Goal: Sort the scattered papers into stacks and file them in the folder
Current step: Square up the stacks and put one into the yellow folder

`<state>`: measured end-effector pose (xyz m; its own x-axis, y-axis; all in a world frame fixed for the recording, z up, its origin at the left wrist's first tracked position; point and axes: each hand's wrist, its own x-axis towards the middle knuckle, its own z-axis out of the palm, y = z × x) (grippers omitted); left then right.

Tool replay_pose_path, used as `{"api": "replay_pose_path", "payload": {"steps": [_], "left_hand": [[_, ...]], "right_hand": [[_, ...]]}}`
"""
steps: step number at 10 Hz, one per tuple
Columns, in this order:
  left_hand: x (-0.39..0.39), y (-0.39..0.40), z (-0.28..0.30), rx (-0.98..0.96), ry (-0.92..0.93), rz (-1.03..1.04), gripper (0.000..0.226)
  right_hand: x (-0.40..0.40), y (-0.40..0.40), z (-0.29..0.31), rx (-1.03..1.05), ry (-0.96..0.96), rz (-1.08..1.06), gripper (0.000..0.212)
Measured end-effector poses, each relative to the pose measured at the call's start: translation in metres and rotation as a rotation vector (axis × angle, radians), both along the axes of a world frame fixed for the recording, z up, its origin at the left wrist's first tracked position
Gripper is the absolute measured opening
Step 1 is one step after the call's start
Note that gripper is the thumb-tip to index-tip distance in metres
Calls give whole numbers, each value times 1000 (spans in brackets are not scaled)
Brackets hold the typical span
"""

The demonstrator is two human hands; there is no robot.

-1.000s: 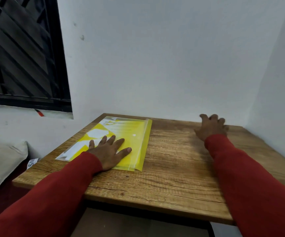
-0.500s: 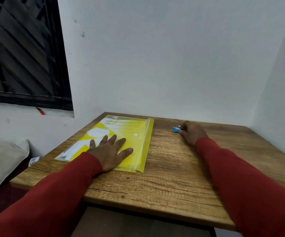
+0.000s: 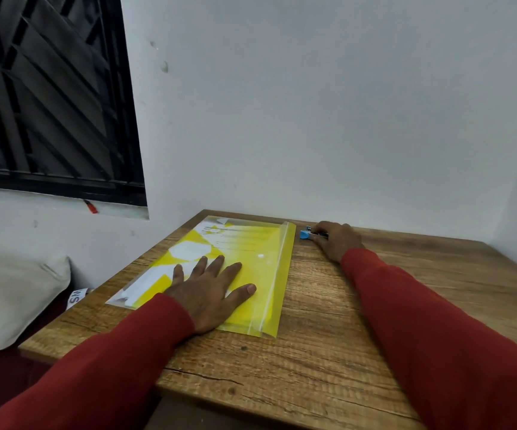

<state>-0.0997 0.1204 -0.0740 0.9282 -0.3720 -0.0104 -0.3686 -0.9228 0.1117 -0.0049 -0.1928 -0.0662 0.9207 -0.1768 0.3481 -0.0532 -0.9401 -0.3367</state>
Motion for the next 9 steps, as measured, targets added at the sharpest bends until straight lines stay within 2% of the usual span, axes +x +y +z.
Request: {"api": "replay_pose_path", "payload": {"steps": [1, 2, 3, 4, 6, 7, 8, 9], "left_hand": [[1, 0, 0, -7, -4, 1, 100], [6, 2, -2, -9, 3, -5, 94], [8, 3, -4, -38, 7, -10, 72], [8, 2, -4, -182, -59, -17, 50], [7, 3, 3, -478, -295, -53, 31], [-1, -4, 6, -441, -380, -89, 24], [-13, -11, 10, -378, -521, -140, 34], [-16, -12, 9, -358, -576, -202, 45]], "right_hand": [[0, 1, 1, -26, 22, 6, 36], [-4, 3, 3, 17, -55, 6, 41], [-12, 2, 3, 73, -126, -9, 36], [-25, 2, 4, 83, -168, -30, 28], [-56, 19, 0, 69, -196, 16, 19], [-76, 23, -2, 78, -224, 40, 7], [-111, 29, 5, 73, -264, 85, 8], [-128, 33, 1, -12, -313, 99, 11]]}}
